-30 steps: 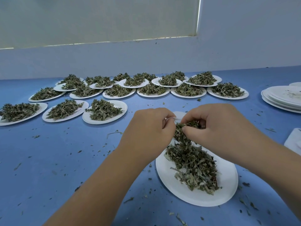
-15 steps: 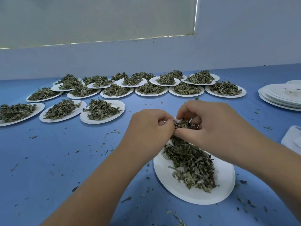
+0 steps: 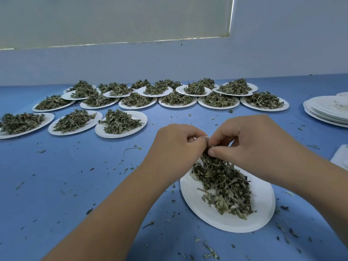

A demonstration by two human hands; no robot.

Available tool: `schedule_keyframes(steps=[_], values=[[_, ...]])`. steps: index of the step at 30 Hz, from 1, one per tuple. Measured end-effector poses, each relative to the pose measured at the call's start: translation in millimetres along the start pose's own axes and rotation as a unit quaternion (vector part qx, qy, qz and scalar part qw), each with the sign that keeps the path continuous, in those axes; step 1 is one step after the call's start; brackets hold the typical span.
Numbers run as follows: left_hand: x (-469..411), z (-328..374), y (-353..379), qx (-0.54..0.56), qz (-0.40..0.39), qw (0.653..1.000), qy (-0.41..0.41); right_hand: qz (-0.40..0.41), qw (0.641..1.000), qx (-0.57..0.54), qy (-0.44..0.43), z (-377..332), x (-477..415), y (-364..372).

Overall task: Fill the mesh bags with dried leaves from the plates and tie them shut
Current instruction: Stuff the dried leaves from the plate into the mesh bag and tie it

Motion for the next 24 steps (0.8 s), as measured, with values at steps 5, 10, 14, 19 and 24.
schedule_keyframes(steps=[5,10,14,19,24], values=[[-0.5,0.7,-0.7,-0.001,0.002,1.0,0.009,0.0,0.999,0.019,-0.028,-2.9,-1.2,2.1],[-1.4,-1.2,-2.9,0.005,0.006,1.0,0.003,-0.006,0.999,0.001,-0.039,-5.2,-1.0,2.6],[-0.2,0.2,-0.7,0.015,-0.002,1.0,0.005,0.018,0.999,-0.012,-0.028,-2.6,-1.4,2.6],[-0.3,4.2,1.1,0.011,-0.005,1.0,0.018,0.061,0.998,-0.016,-0.031,4.8,-4.2,0.2],[1.3,5.6,0.8,0.032,-0.008,0.999,0.025,-0.005,0.995,-0.099,0.02,26.4,-13.3,12.8]])
Point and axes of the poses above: each hand's wrist, its own x-axis away from the middle knuckle, its own y-axis out of the palm, z = x × y, the point moved 8 cm from there along -x, towards the middle knuckle, and after that the axes turned 2 degrees about -z, right-handed, at the moved point
